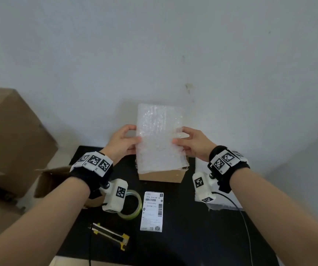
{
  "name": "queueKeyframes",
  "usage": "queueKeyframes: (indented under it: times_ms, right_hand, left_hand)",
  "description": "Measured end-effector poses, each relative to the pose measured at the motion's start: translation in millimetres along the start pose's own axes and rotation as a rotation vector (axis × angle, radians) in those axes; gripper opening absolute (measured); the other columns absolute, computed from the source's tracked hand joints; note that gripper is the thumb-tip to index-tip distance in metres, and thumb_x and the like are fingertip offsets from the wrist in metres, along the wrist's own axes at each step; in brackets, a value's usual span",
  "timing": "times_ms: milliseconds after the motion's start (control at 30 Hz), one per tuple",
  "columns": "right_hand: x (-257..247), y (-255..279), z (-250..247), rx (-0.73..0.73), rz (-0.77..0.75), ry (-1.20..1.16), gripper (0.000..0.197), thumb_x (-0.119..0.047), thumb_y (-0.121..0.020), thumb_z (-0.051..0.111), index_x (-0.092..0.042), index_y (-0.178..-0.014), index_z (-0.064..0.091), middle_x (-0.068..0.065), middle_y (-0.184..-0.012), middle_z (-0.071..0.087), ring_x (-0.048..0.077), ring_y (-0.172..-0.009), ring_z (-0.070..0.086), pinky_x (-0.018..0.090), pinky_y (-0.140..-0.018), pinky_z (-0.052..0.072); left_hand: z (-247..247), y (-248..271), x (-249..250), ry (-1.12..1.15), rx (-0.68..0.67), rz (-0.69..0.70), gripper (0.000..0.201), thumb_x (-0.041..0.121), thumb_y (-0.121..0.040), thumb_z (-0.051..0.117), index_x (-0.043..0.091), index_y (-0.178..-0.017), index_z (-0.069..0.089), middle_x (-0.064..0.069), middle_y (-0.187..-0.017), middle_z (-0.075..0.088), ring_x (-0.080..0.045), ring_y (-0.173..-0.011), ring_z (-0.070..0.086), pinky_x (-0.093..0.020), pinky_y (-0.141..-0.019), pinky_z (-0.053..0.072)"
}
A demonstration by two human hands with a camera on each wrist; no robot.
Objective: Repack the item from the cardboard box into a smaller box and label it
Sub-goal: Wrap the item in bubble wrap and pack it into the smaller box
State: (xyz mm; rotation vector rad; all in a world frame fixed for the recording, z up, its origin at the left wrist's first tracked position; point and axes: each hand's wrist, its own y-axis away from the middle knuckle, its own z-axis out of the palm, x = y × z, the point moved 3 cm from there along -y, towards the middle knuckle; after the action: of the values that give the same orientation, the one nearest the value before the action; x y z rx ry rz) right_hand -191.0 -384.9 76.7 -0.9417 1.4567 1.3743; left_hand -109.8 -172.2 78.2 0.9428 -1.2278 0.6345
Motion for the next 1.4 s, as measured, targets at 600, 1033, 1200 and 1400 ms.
queueKeyframes:
  times_ms: [600, 1033, 1200, 1400]
  right_hand:
    - [5.5, -21.6, -9.8, -0.026, 0.231, 0.02, 0.051, -0.04, -0.086, 0.062, -0.013, -0.128, 0.051, 0.006, -0.114, 0.064, 0.023, -0.097, 0.064, 0.038, -0.086, 0.052]
    - [-1.1, -32.2, -14.9, 0.256, -0.08, 0.53, 0.025, -0.016, -0.083, 0.069, -0.011, -0.107, 0.062, 0.004, -0.084, 0.061, 0.02, -0.077, 0.06, 0.021, -0.061, 0.047]
    - [-1.0, -41.1, 11.9, 0.204, -0.083, 0.939, 0.033, -0.024, -0.085, 0.064, -0.016, -0.117, 0.06, 0.005, -0.105, 0.061, 0.022, -0.096, 0.057, 0.026, -0.08, 0.042]
    - [2.1, -53.1, 56.1, 0.206, -0.236, 1.189, 0.028, -0.013, -0.09, 0.053, -0.012, -0.118, 0.055, 0.008, -0.11, 0.06, 0.024, -0.098, 0.057, 0.024, -0.076, 0.036]
  left_hand:
    - [0.7, -14.6, -8.0, -0.059, 0.077, 0.02, 0.012, -0.007, -0.081, 0.065, 0.002, -0.087, 0.07, -0.012, -0.114, 0.064, -0.022, -0.101, 0.064, -0.024, -0.08, 0.057]
    - [9.6, -16.7, -62.7, -0.869, -0.007, 0.072, 0.048, 0.015, -0.081, 0.07, 0.016, -0.121, 0.043, -0.001, -0.129, 0.054, -0.015, -0.121, 0.05, -0.028, -0.1, 0.036]
    - [8.3, -8.7, -74.8, -1.013, 0.015, 0.011, 0.054, 0.022, -0.08, 0.071, 0.018, -0.123, 0.038, -0.003, -0.124, 0.054, -0.022, -0.114, 0.053, -0.039, -0.104, 0.04]
    - [5.1, -5.8, -88.4, -1.149, -0.126, 0.059, 0.023, 0.027, -0.09, 0.057, 0.017, -0.109, 0.065, -0.003, -0.146, 0.038, -0.021, -0.145, 0.012, -0.038, -0.118, 0.003]
